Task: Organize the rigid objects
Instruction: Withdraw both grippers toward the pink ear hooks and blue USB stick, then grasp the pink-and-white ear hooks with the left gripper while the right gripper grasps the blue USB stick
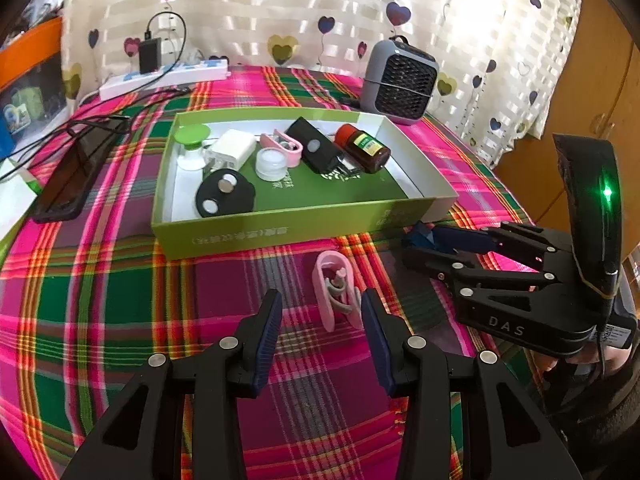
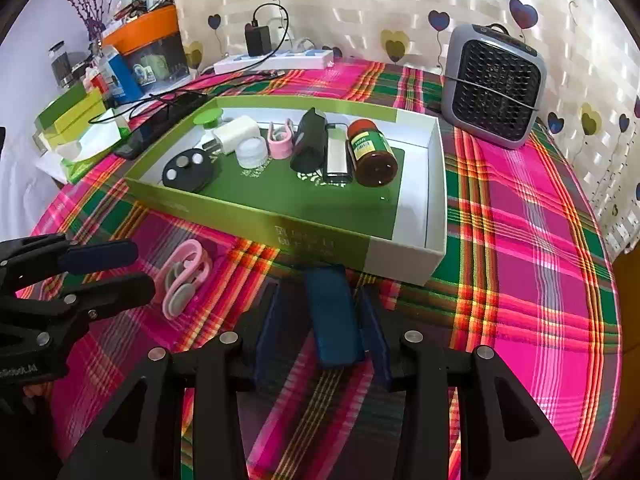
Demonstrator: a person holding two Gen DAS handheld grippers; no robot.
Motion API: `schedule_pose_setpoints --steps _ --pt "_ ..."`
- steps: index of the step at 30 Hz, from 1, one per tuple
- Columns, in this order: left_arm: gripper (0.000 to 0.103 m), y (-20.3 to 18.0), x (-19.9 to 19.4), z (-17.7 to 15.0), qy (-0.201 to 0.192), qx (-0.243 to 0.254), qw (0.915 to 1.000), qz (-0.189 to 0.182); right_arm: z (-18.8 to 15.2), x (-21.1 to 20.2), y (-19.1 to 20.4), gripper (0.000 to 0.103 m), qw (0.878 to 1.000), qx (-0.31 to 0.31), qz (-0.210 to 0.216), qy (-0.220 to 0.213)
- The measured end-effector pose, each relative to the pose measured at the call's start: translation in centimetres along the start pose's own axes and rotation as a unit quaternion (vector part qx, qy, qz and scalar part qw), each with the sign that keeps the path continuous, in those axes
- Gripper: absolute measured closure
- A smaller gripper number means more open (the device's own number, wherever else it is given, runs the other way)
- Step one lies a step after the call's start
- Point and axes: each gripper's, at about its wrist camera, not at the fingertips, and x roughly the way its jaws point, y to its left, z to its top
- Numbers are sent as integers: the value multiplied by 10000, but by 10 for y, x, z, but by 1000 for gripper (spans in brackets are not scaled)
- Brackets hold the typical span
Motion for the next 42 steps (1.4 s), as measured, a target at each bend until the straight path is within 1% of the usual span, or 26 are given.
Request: schedule_pose_setpoints --steps 3,8,11,12,17,21,29,32,34,38,39,40,42 --pt "63 -2 3 1 40 -5 10000 -89 -1 1 -1 62 9999 -41 -165 33" --pt "63 -8 8 3 88 71 9999 -75 -3 0 -6 62 9998 -17 -180 28" --pt "63 -11 12 3 126 89 9999 -30 -3 -1 -7 63 9998 -28 -184 16" --pt "63 -11 13 4 140 90 9999 0 -4 -1 -8 67 9998 -26 -197 6" --pt "63 -15 19 6 159 173 9996 157 -5 -3 -10 68 9998 -19 -187 -10" --pt "63 -15 24 7 197 135 9993 281 -8 -5 -12 69 9997 13 -222 -28" --pt "63 -13 27 9 168 75 9994 290 -11 -8 -14 69 9998 38 -200 -50" --pt "65 -13 27 9 159 88 9993 328 -11 -8 -14 69 9998 42 -201 -49" --pt "70 -13 27 9 159 86 9991 389 -12 -8 -14 69 9998 45 -200 -51" --pt "74 -12 26 9 149 93 9989 442 -13 -9 -14 69 9998 65 -188 -56" --pt "75 -12 26 9 148 96 9988 446 -13 -9 -14 69 9998 67 -188 -56" --pt "79 -12 26 9 150 104 9988 454 -13 -9 -14 69 9998 62 -193 -55" --pt "80 -12 26 8 150 120 9987 469 -13 -9 -14 69 9998 49 -198 -50"
